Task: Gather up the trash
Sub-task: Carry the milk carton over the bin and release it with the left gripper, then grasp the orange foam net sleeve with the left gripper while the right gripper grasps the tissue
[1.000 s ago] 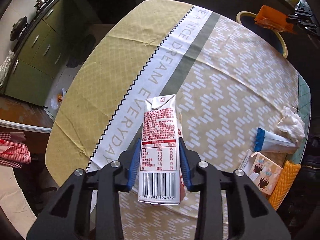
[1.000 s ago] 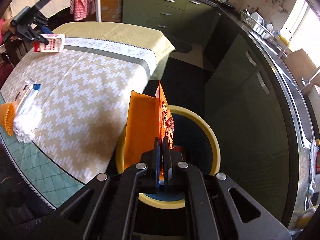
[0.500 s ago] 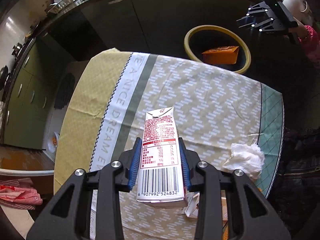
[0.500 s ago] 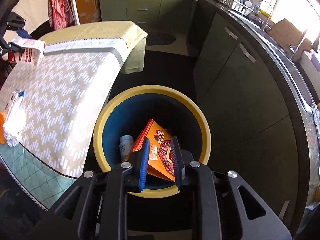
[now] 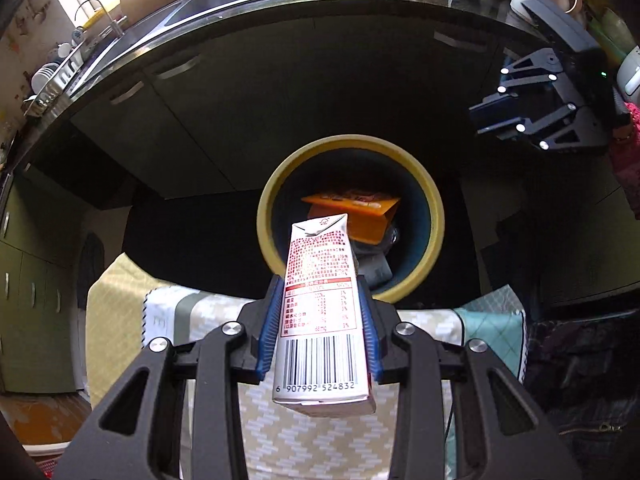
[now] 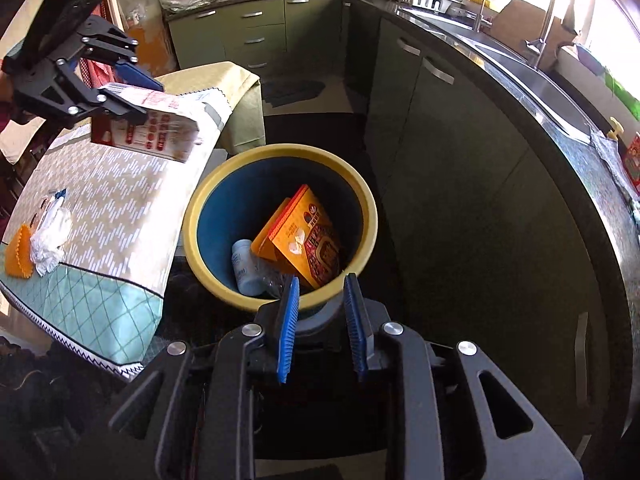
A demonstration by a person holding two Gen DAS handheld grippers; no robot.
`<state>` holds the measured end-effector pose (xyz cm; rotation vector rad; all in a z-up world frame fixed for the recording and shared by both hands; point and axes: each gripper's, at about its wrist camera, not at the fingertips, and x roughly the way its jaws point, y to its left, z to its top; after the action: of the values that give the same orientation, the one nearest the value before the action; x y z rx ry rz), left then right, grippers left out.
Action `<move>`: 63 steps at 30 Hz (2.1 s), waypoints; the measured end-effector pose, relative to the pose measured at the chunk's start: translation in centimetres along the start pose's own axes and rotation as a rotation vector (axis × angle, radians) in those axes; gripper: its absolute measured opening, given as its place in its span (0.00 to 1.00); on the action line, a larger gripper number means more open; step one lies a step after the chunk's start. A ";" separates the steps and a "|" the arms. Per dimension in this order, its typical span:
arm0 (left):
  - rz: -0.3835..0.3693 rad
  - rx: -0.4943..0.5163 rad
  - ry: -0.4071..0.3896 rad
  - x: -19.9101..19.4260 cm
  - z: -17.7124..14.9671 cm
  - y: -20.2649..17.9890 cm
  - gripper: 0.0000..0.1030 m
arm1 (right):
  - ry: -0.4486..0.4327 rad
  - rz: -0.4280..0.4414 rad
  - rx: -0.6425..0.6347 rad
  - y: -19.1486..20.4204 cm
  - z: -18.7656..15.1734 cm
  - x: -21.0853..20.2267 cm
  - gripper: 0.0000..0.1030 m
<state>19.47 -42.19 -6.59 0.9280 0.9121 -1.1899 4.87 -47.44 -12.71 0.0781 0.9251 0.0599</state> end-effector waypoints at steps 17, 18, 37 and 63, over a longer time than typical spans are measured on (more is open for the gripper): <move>0.081 -0.023 0.037 1.4 2.6 -2.7 0.64 | 0.002 0.020 -0.003 -0.3 -2.1 -1.5 0.23; 0.090 -0.032 0.030 0.0 1.6 -2.7 0.66 | 0.001 0.027 -0.014 0.2 -2.0 -1.5 0.23; 0.032 -0.355 0.242 -11.2 -30.2 -9.1 0.74 | 0.036 0.430 -0.693 28.2 2.0 -0.4 0.42; -0.104 -0.335 0.283 -7.4 -36.4 -13.1 0.22 | 0.121 0.472 -0.874 35.7 2.7 4.2 0.56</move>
<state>2.44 -7.45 -13.77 0.7935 1.3558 -0.9648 8.89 -11.66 -11.10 -0.5261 0.9171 0.9047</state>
